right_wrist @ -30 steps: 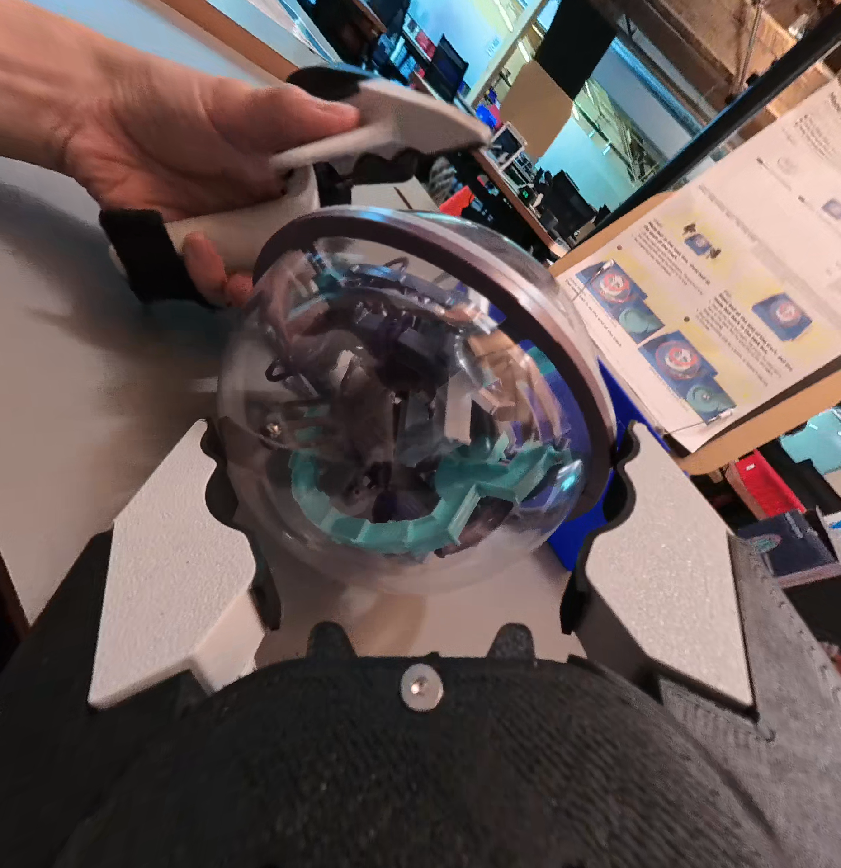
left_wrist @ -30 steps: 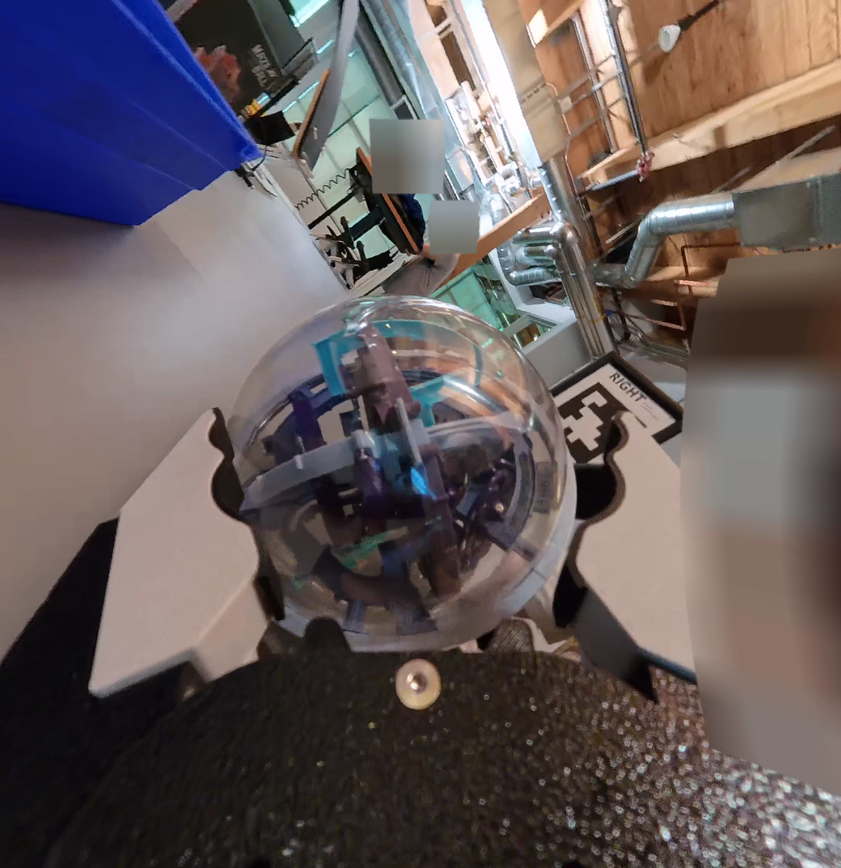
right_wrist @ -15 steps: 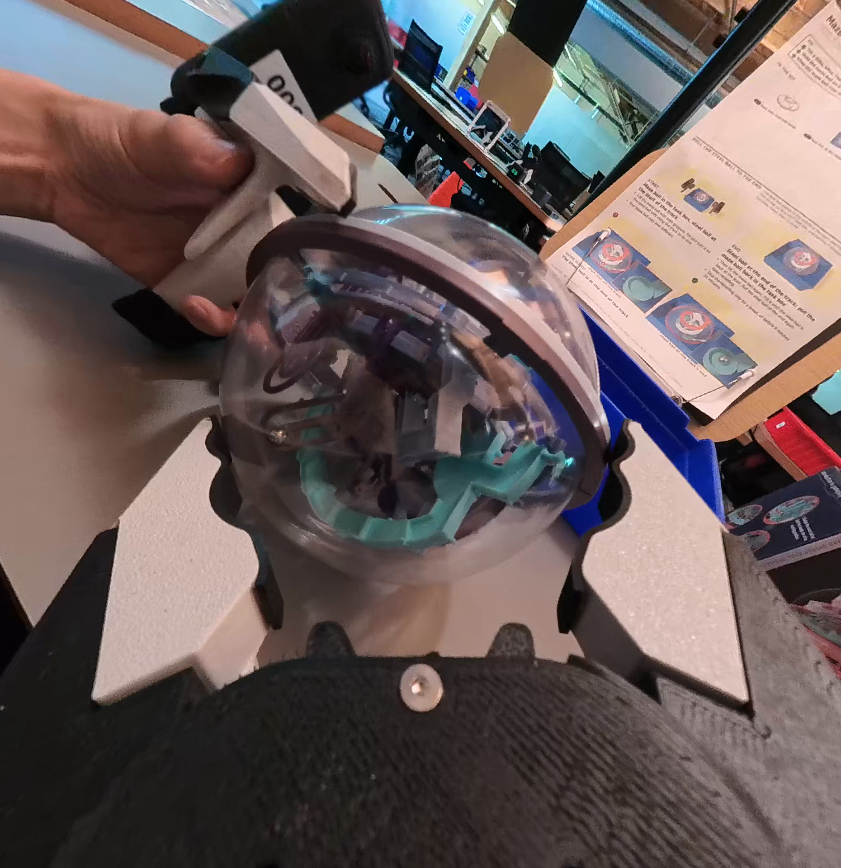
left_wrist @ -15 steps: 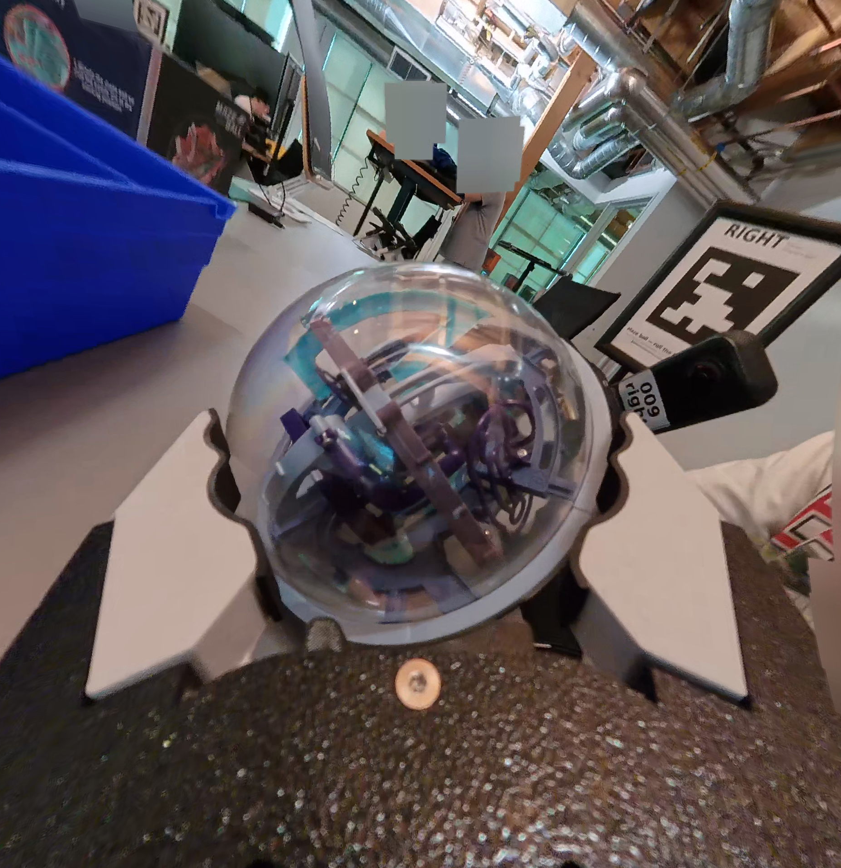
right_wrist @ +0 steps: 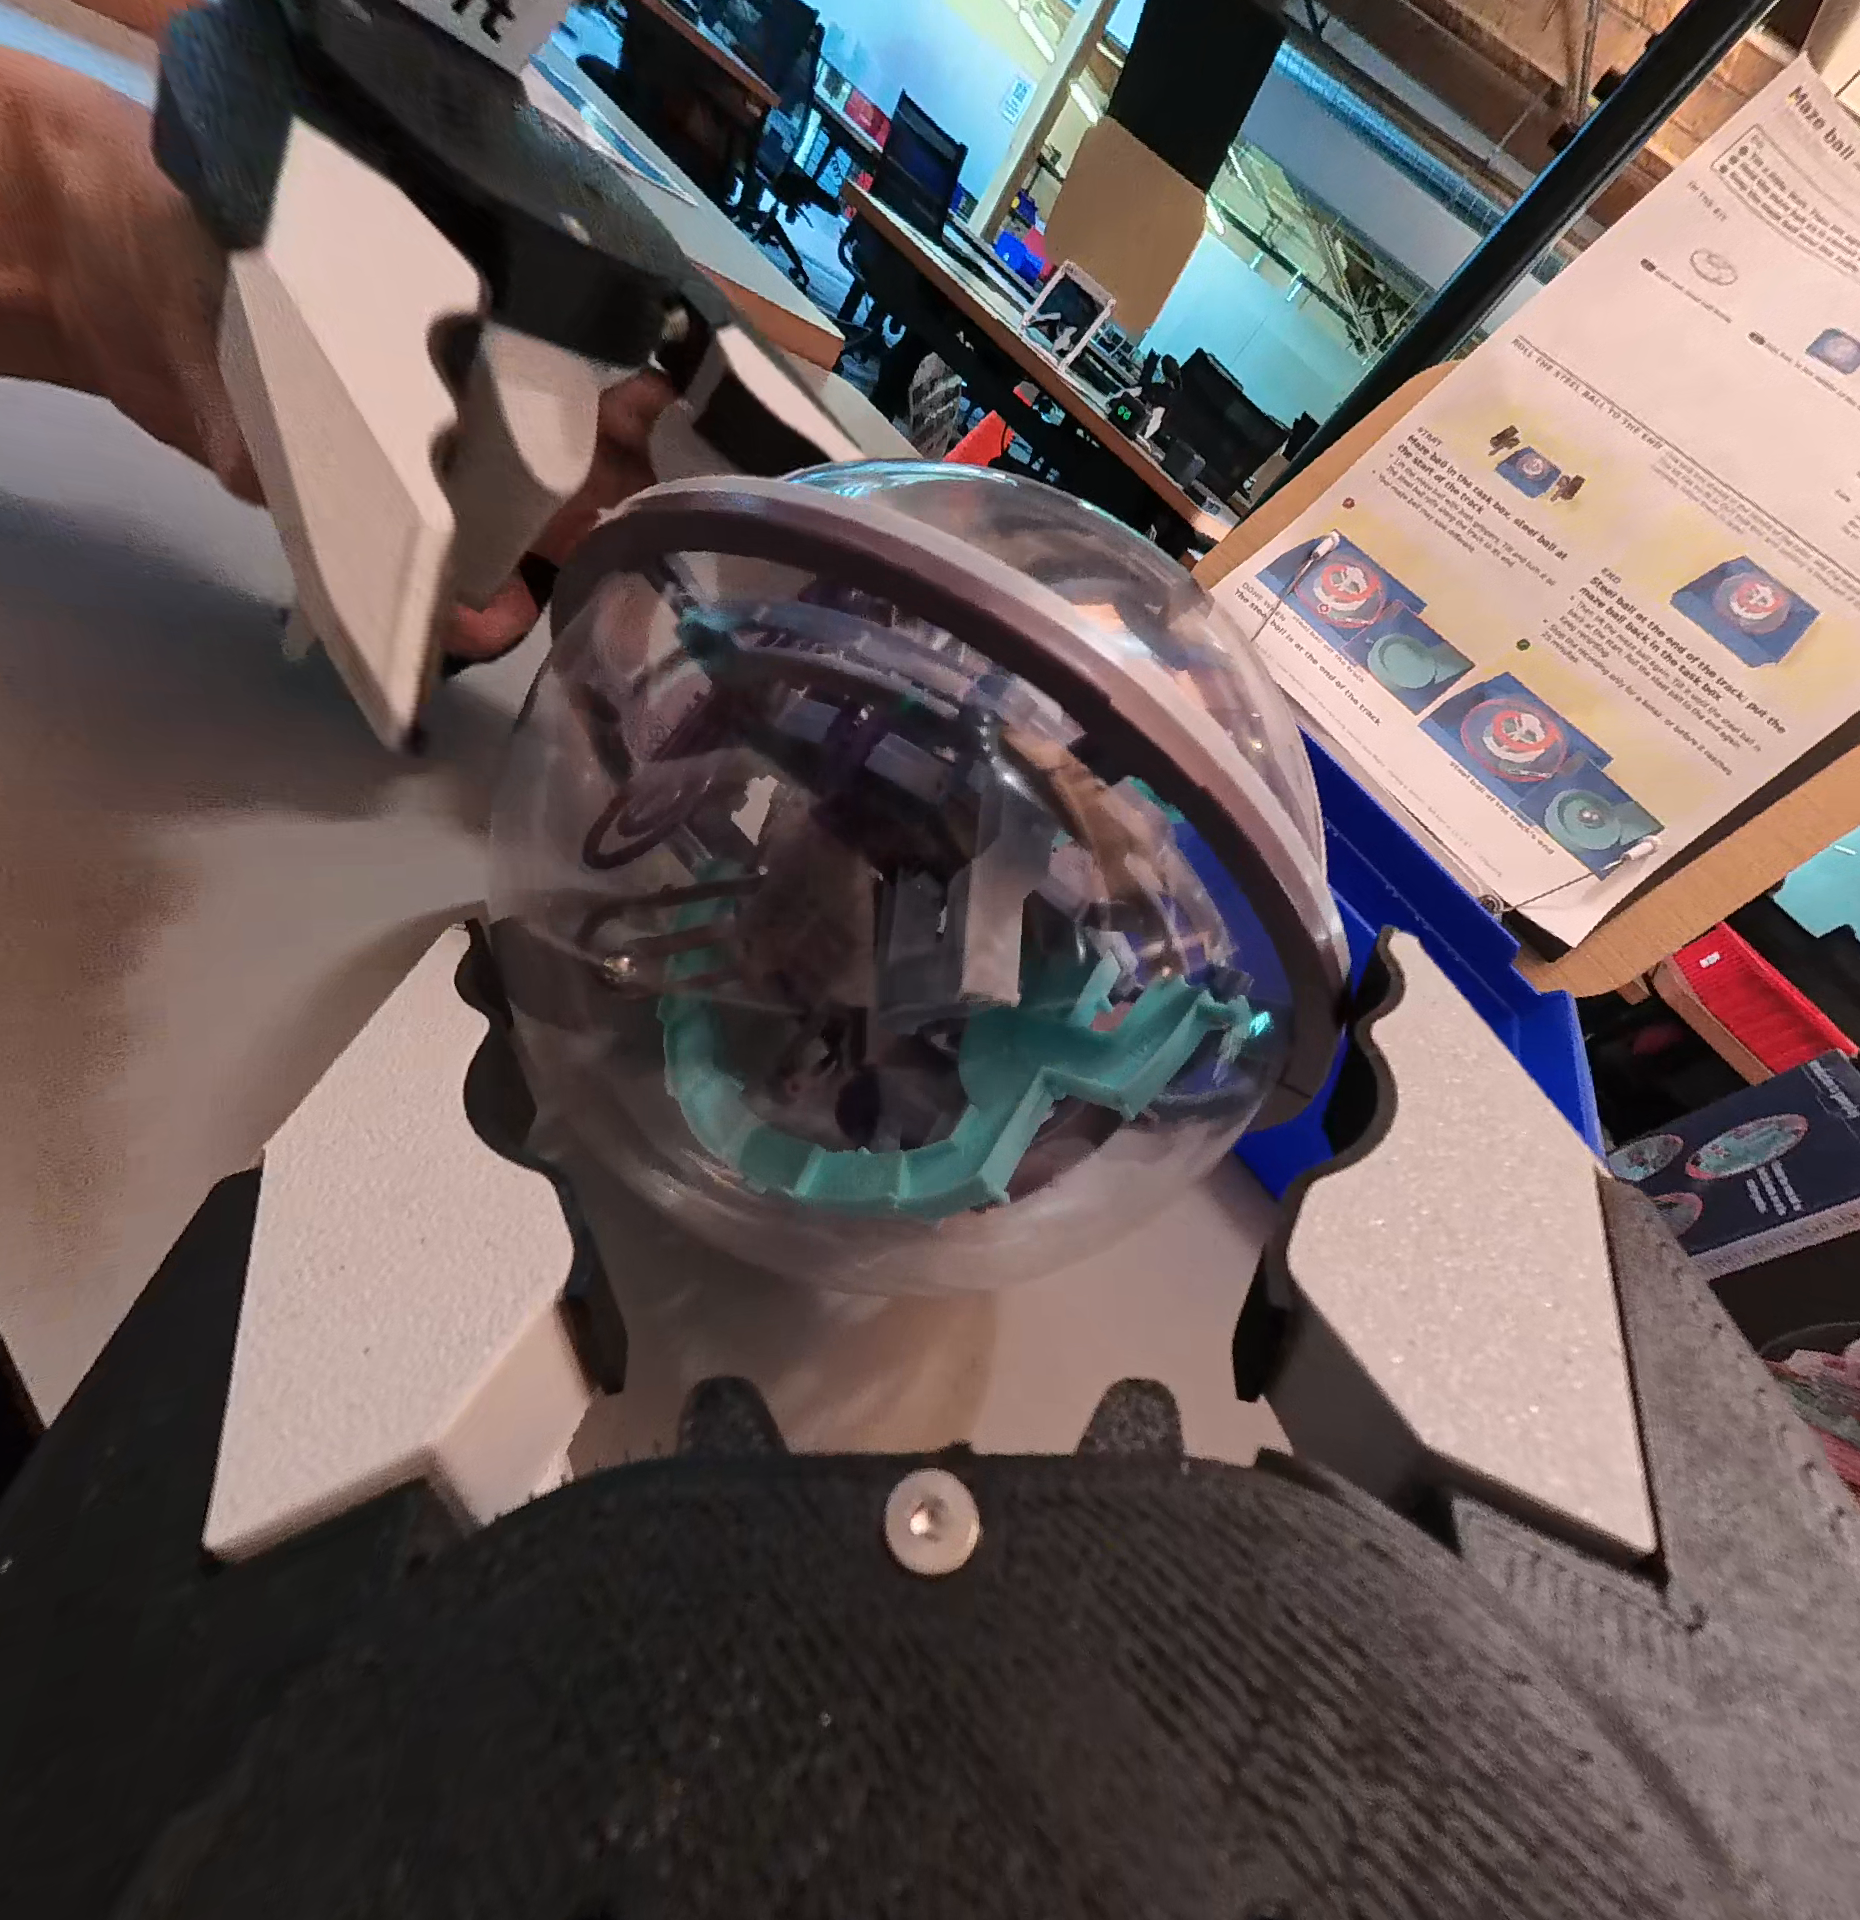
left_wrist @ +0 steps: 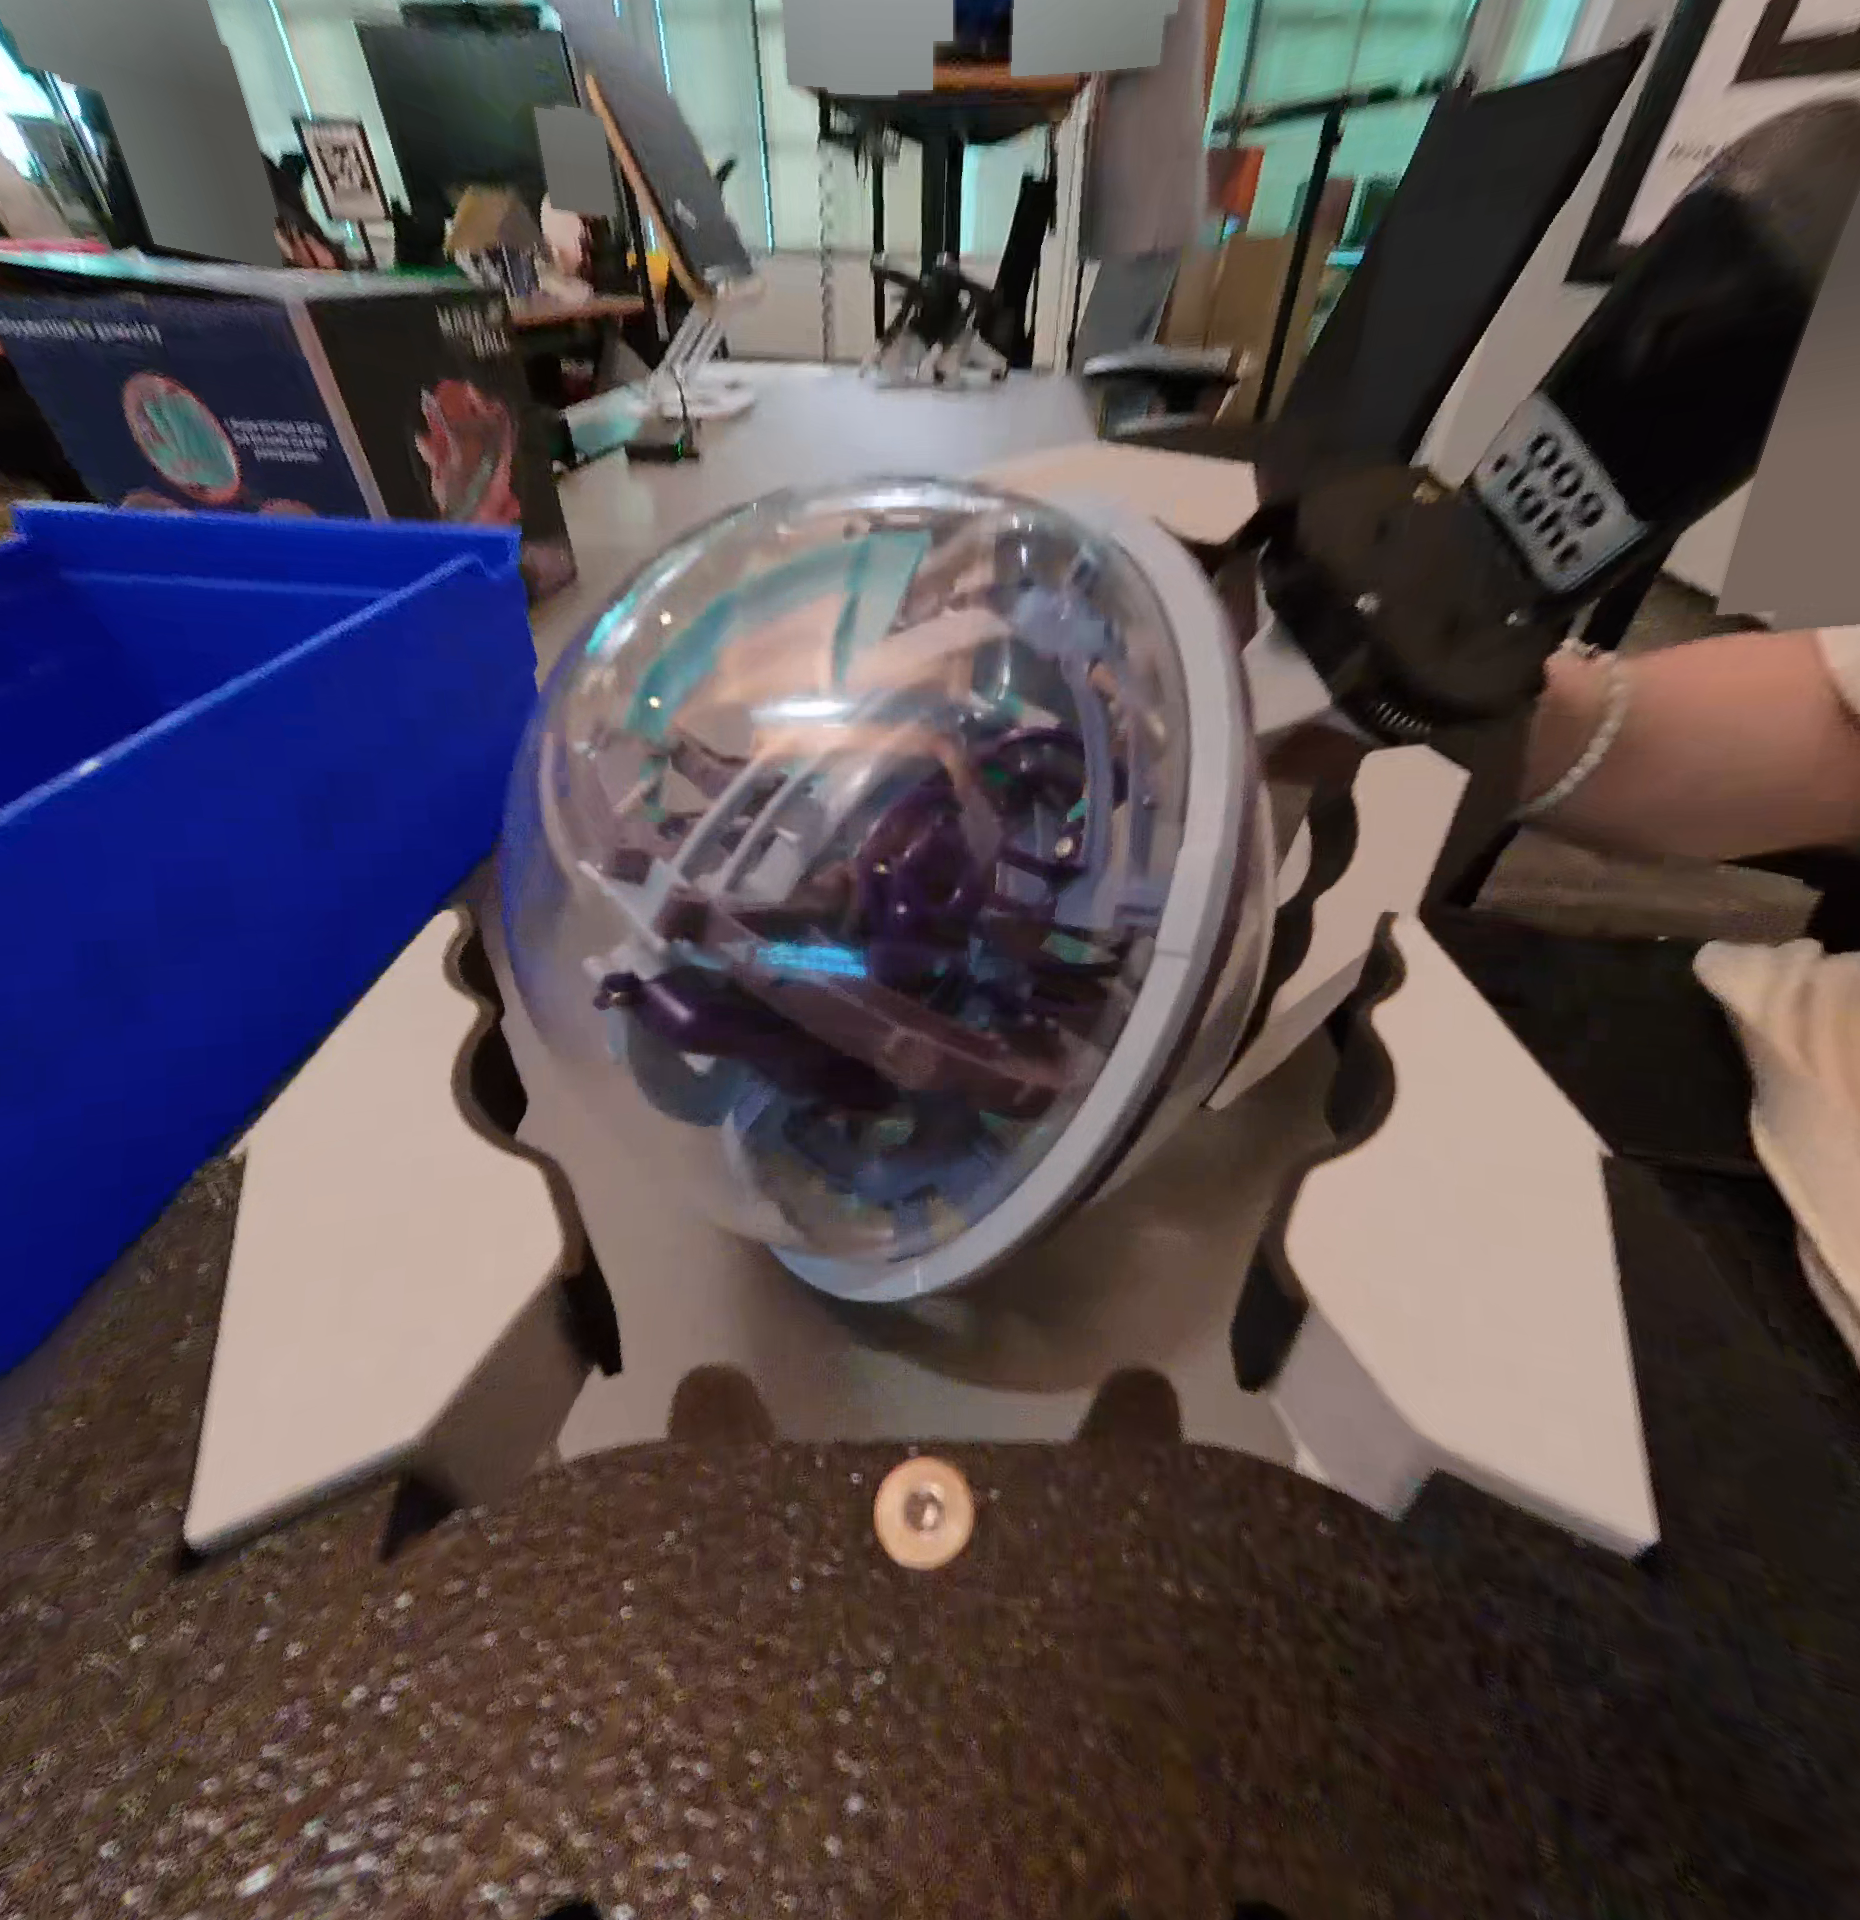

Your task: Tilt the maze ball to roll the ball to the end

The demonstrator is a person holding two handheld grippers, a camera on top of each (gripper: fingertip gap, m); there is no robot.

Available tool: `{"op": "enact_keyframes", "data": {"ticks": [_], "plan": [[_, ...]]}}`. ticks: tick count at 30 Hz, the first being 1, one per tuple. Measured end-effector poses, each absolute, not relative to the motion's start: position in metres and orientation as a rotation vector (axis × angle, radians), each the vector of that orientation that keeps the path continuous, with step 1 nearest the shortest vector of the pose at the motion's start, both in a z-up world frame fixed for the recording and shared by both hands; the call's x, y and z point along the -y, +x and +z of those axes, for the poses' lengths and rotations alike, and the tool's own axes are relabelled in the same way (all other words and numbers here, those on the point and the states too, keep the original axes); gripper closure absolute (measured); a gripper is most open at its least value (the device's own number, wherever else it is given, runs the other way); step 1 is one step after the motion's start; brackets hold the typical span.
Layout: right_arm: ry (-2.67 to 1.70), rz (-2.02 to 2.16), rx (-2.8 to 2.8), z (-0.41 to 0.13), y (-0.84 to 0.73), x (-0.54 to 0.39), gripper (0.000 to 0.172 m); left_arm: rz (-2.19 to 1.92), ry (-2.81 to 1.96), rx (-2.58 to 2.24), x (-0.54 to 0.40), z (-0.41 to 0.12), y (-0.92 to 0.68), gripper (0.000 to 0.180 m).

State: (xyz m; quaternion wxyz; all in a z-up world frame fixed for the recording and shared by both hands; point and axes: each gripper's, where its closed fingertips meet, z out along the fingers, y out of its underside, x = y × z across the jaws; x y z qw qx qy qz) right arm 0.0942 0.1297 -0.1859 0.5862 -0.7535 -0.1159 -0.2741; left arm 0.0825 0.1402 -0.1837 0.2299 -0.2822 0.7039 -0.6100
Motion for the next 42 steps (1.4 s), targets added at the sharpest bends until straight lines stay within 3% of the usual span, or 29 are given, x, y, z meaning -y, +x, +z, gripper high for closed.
{"op": "enact_keyframes", "data": {"ticks": [7, 10, 15, 42], "plan": [[-1.859, -0.744, 0.5, -0.211, 0.109, -0.119, 0.015, -1.746, -0.941, -1.87, -0.145, -0.185, 0.097, 0.035], [-1.793, -0.578, 0.377, -0.202, 0.108, -0.119, 0.026, -1.82, -0.982, -1.825, -0.148, -0.18, 0.098, 0.04], [-1.757, -0.465, 0.278, -0.198, 0.107, -0.124, 0.019, -1.94, -1.043, -1.77, -0.149, -0.173, 0.098, 0.049], [-1.777, -0.314, 0.082, -0.182, 0.079, -0.126, 0.024, -2.238, -1.532, -1.673, -0.157, -0.165, 0.095, 0.044]]}}
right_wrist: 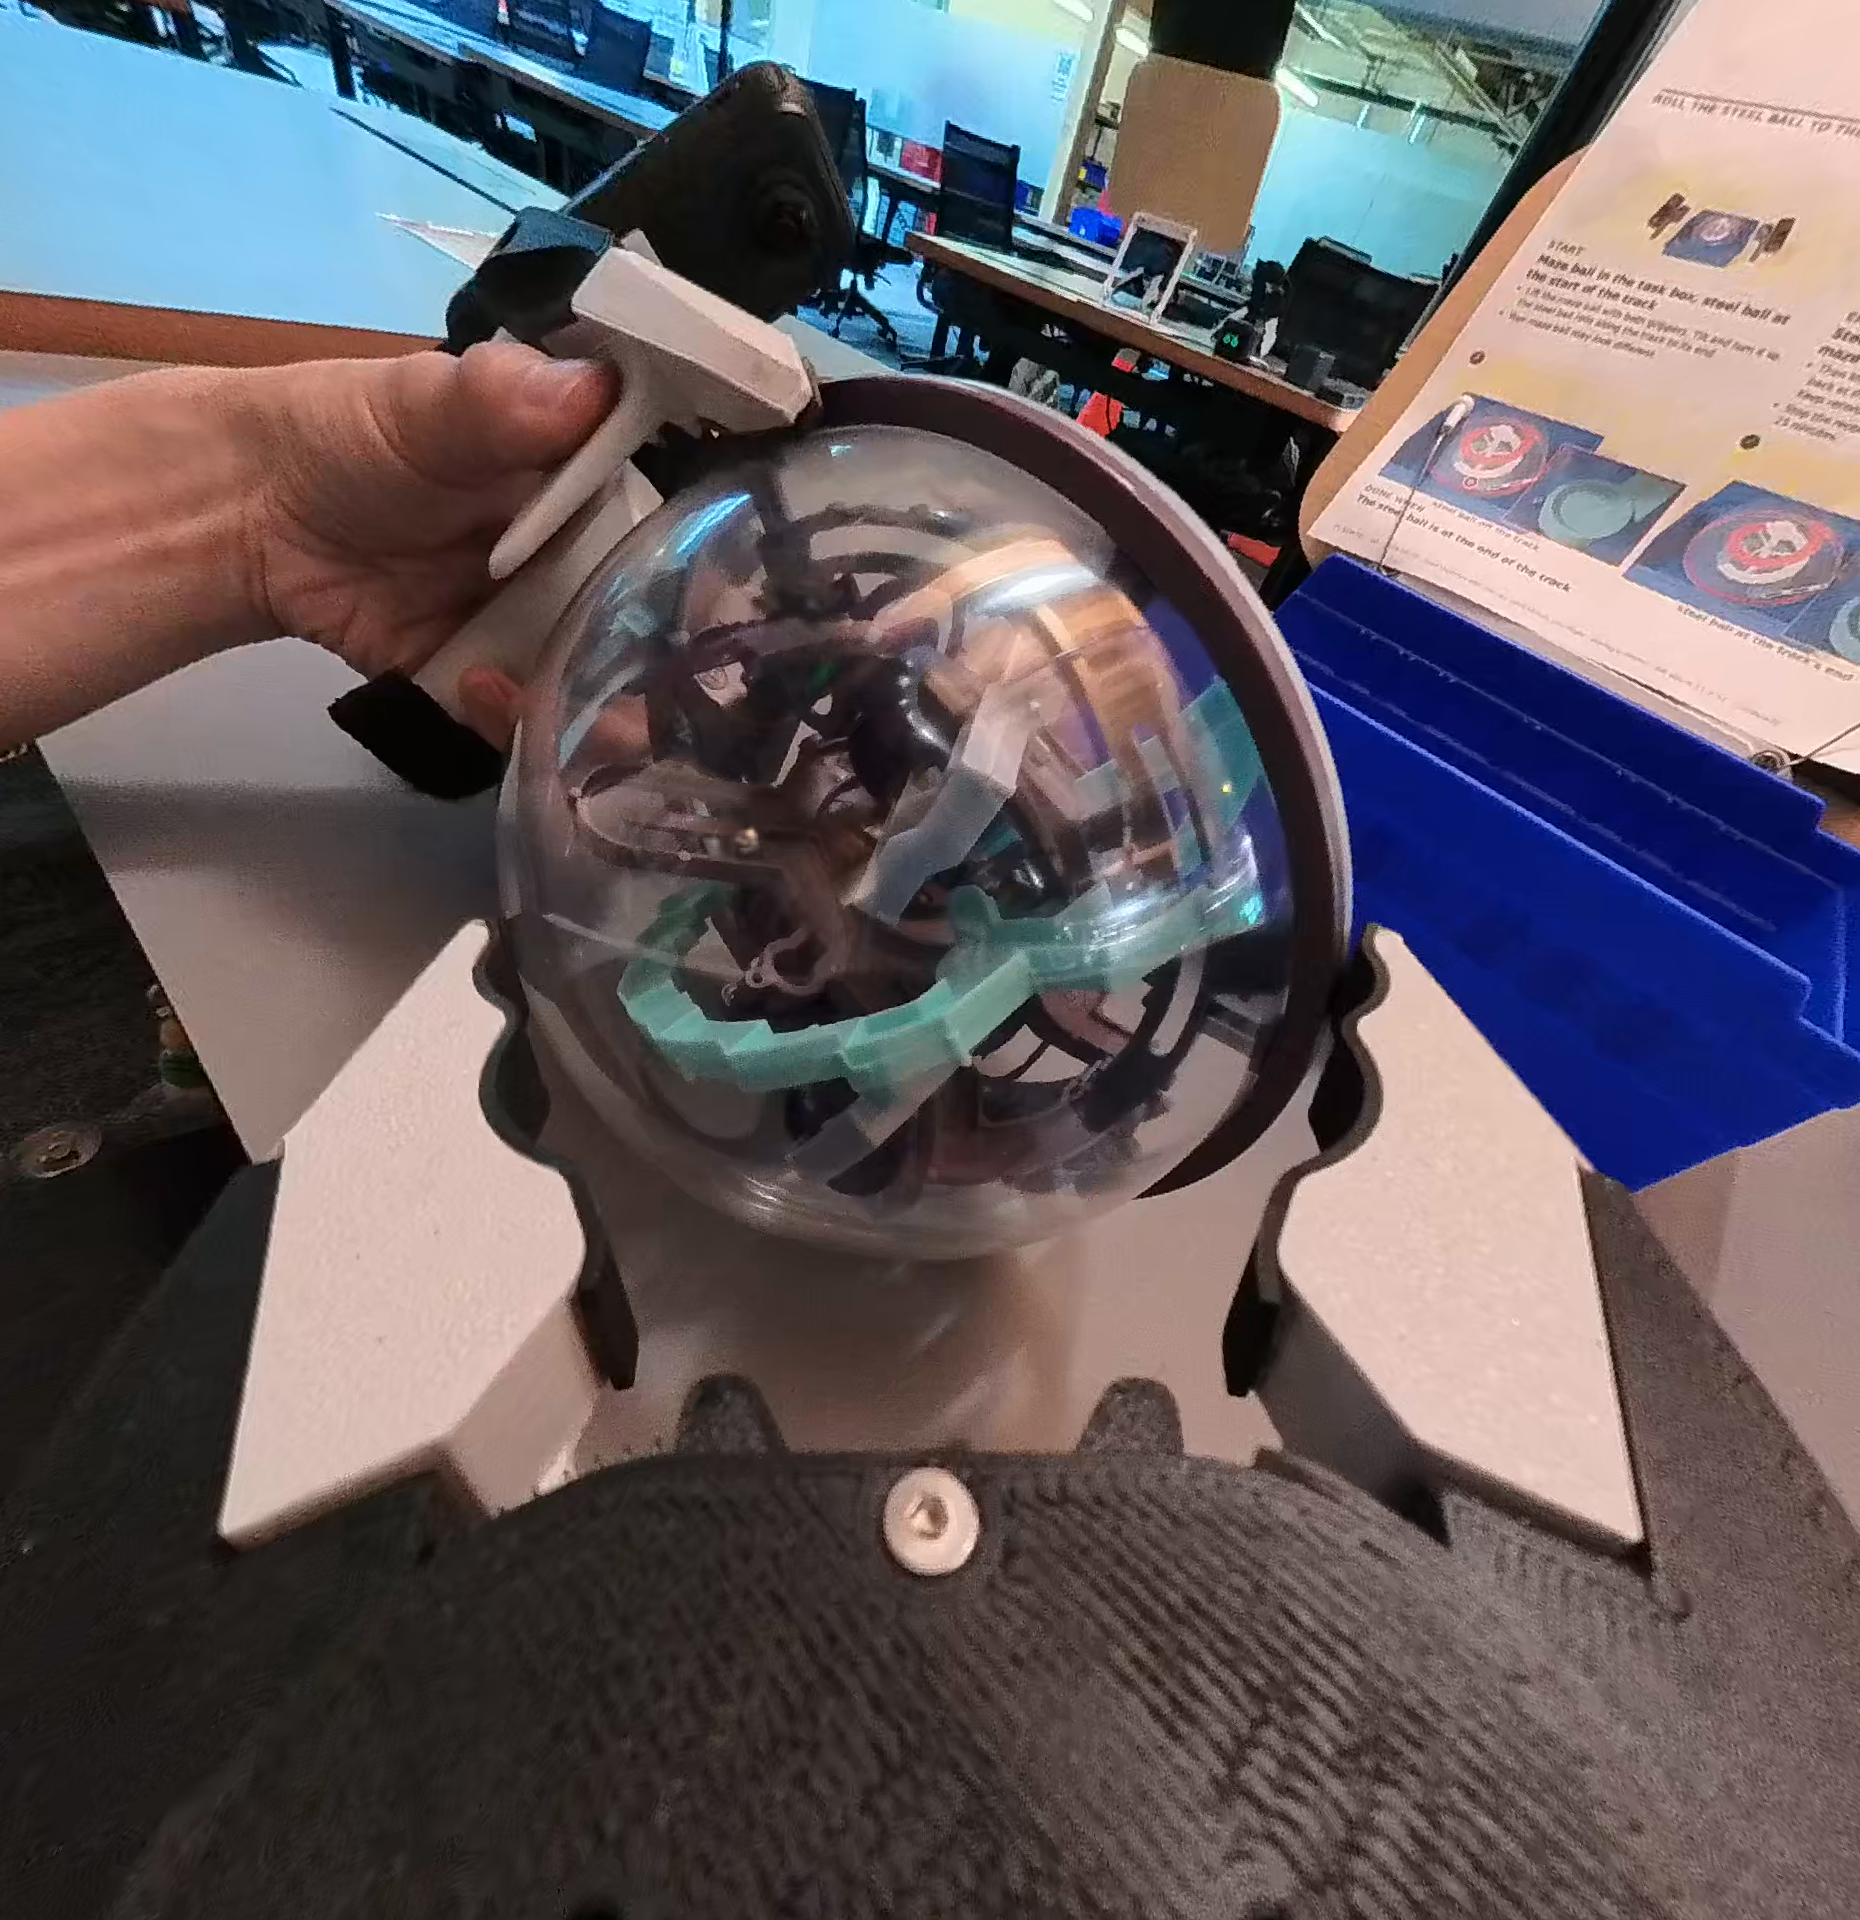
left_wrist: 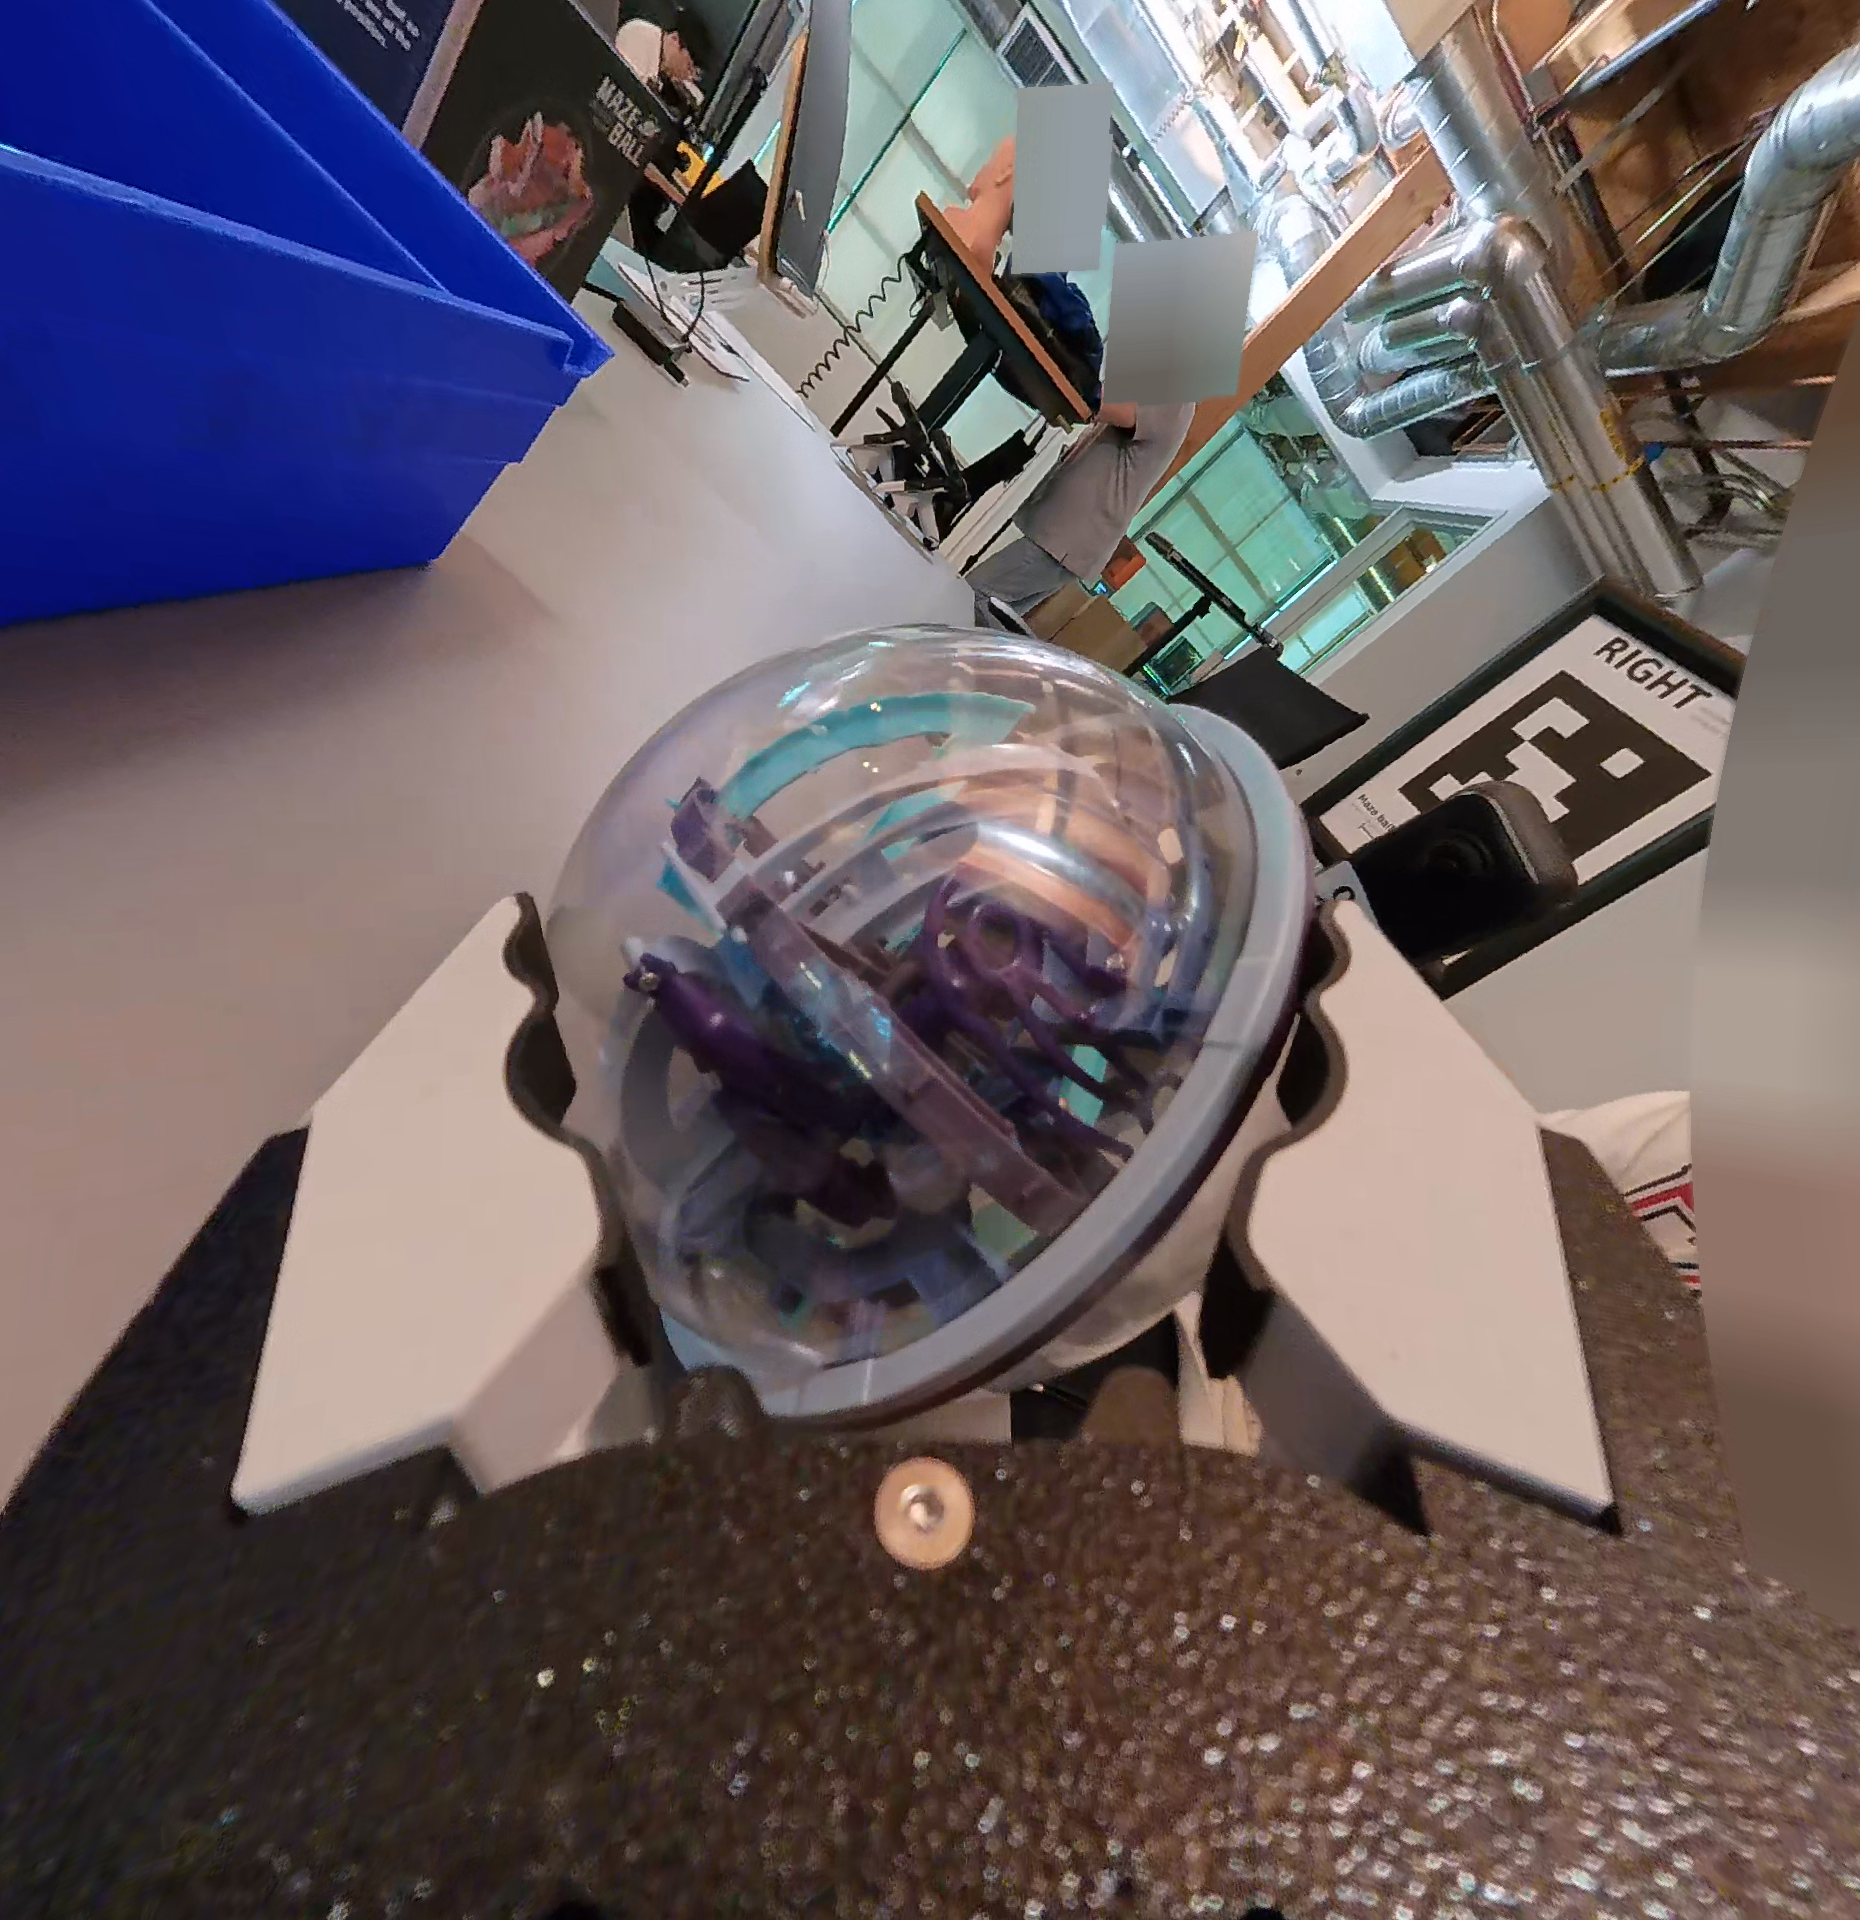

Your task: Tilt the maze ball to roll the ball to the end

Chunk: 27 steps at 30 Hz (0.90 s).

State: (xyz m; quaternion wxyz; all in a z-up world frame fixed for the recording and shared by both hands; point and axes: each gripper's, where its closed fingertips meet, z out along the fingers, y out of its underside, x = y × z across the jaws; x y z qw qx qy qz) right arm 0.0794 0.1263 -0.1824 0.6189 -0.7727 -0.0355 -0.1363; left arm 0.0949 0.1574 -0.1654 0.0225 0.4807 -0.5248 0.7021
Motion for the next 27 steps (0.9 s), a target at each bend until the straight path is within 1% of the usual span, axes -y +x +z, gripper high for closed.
{"op": "enact_keyframes", "data": {"ticks": [9, 22, 27], "plan": [[-1.789, -0.405, 0.207, -0.194, 0.086, -0.125, 0.022, 2.171, 1.536, 1.572, -0.159, -0.165, 0.1, 0.044], [-1.801, -0.406, 0.303, -0.197, 0.089, -0.117, 0.029, 2.161, 1.557, 1.589, -0.157, -0.165, 0.101, 0.044], [-1.793, -0.412, 0.398, -0.204, 0.083, -0.118, 0.027, 2.181, 1.437, 1.66, -0.15, -0.164, 0.093, 0.044]]}}
